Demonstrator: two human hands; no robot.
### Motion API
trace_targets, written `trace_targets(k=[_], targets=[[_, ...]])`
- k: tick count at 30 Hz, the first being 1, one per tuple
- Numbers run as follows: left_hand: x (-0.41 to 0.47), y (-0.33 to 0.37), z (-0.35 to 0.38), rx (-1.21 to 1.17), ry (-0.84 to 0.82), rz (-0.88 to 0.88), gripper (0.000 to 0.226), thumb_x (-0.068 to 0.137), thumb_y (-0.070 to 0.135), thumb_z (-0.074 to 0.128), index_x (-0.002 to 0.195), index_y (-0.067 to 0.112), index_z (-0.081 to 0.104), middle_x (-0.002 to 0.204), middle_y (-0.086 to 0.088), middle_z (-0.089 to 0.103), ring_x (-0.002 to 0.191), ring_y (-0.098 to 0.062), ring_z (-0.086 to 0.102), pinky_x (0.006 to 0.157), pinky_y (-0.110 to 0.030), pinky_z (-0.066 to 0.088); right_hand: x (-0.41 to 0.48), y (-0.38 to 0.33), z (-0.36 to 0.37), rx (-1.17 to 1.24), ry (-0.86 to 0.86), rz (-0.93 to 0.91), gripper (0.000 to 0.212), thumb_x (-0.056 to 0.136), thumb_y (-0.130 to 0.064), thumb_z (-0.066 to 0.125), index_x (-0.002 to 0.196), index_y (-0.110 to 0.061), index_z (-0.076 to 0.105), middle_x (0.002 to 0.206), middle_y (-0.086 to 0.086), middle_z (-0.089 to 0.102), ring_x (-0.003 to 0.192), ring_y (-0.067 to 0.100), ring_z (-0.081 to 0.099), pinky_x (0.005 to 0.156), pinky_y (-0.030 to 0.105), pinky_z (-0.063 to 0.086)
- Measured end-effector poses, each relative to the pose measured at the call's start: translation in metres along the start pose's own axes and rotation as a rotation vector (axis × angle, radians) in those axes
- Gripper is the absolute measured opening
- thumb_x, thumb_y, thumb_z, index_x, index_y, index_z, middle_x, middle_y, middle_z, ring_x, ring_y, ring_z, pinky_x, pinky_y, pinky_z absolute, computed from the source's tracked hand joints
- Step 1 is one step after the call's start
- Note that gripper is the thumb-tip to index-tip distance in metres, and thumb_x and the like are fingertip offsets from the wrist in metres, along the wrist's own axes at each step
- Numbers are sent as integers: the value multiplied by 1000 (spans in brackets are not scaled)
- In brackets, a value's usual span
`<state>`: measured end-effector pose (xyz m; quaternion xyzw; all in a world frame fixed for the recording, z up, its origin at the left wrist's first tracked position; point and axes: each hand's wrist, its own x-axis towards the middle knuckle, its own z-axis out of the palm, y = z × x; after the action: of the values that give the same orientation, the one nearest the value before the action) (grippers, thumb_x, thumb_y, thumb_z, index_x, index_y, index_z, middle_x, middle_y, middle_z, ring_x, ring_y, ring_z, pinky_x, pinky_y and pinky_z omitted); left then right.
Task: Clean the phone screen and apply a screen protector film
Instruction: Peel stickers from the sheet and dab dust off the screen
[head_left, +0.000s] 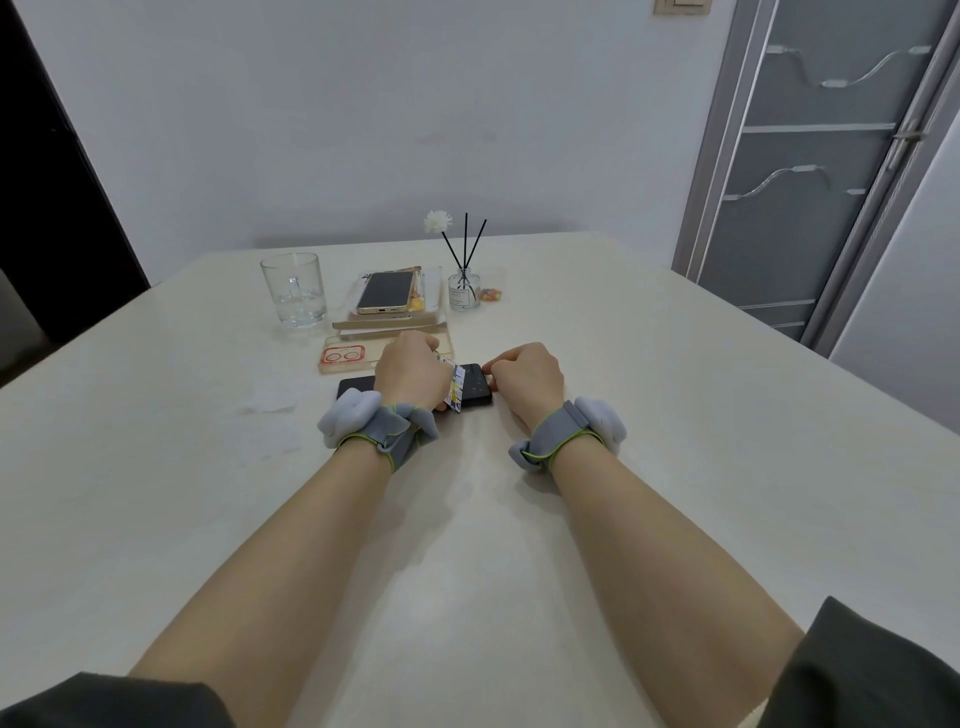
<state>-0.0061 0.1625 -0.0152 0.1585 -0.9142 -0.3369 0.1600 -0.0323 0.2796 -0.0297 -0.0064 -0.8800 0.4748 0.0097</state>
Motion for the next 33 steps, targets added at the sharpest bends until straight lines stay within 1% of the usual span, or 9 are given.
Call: trace_targets(k=[13,18,21,22,24,26,27,29,33], targets=[[2,4,-3,-6,-14,-12,43,87,9,55,129,11,56,130,-12,58,108,-35,62,94,-41,51,1,0,-1,-10,-9,-7,33,83,-7,49,103,-13,74,106,11,73,108,31,60,103,39,42],[2,4,-1,53,13,4,40,88,8,53,128,11,57,131,-12,58,118,-32,55,96,-34,45,0,0,-1,-16,-10,-7,33,83,-6,48,102,-13,75,105,11,73,108,31,60,103,39,42],[1,4,1,51,5,-1,19,86,6,53,94,18,65,110,-12,61,100,-33,55,84,-32,43,1,0,-2,-19,-11,-5,33,83,-7,49,103,-13,75,106,11,73,109,31,60,103,39,42],[1,4,2,43,12,1,24,85,5,53,73,25,55,98,-9,57,90,-31,51,79,-30,40,1,0,-2,-20,-11,-5,33,83,-7,49,103,-14,75,107,11,73,109,30,60,103,39,42],[0,5,2,42,2,-5,39,84,5,53,60,29,35,93,-6,52,83,-27,47,76,-28,39,1,-1,-1,-20,-11,-3,33,83,-8,49,103,-14,75,107,11,73,109,30,60,103,39,42],[-1,8,1,18,-20,-14,22,85,7,54,74,26,55,106,-11,61,93,-33,59,84,-31,46,1,0,-1,-21,-9,-1,32,82,-8,50,102,-14,75,106,11,73,109,30,60,103,39,42],[-1,8,1,-1,-23,-11,17,85,8,55,95,19,64,118,-11,62,102,-33,61,91,-33,48,2,0,0,-20,-6,-2,32,82,-8,50,101,-14,76,105,11,73,109,31,60,103,39,42],[-1,8,2,-6,-39,-17,36,86,10,57,121,10,60,128,-9,60,110,-32,60,97,-36,47,2,0,0,-12,0,-3,30,82,-8,51,99,-13,76,103,12,74,107,31,60,102,39,42],[-1,9,4,-56,-38,-23,38,85,10,58,123,9,61,128,-9,61,112,-30,60,97,-34,48,3,-1,1,-16,5,0,30,82,-10,53,99,-15,76,103,11,74,107,30,60,102,39,42]])
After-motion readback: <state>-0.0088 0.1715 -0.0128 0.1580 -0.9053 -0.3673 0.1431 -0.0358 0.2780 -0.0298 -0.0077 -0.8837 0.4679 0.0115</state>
